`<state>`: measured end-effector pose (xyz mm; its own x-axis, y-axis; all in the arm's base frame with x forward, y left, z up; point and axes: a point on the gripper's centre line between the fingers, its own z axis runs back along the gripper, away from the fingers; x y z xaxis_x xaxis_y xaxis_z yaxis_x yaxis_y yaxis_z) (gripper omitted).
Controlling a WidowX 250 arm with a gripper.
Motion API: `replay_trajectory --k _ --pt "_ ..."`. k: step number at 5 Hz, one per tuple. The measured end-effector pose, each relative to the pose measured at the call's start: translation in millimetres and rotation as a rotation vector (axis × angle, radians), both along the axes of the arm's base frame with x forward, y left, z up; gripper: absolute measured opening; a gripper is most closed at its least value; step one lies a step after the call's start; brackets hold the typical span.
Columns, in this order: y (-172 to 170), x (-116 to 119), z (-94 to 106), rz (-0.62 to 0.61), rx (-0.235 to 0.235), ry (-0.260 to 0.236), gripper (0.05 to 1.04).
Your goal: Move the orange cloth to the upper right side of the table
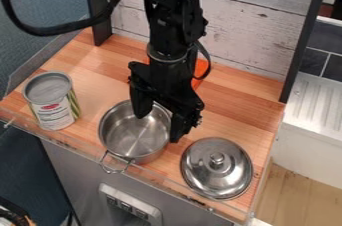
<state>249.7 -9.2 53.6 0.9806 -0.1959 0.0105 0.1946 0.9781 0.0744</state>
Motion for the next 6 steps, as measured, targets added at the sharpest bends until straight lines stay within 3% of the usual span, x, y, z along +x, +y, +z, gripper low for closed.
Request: replay_trajectory --k 1,3,4,6 --pt "0 -2 -7.3 -0.002 -0.001 0.031 1.000" --pt "42 63 11.9 0.069 -0.037 -0.050 1.000" --pt "72 96 9.9 0.099 -0.030 -0.092 1.000" --pt "87 125 -27.4 0.130 -0.010 -0.128 1.000"
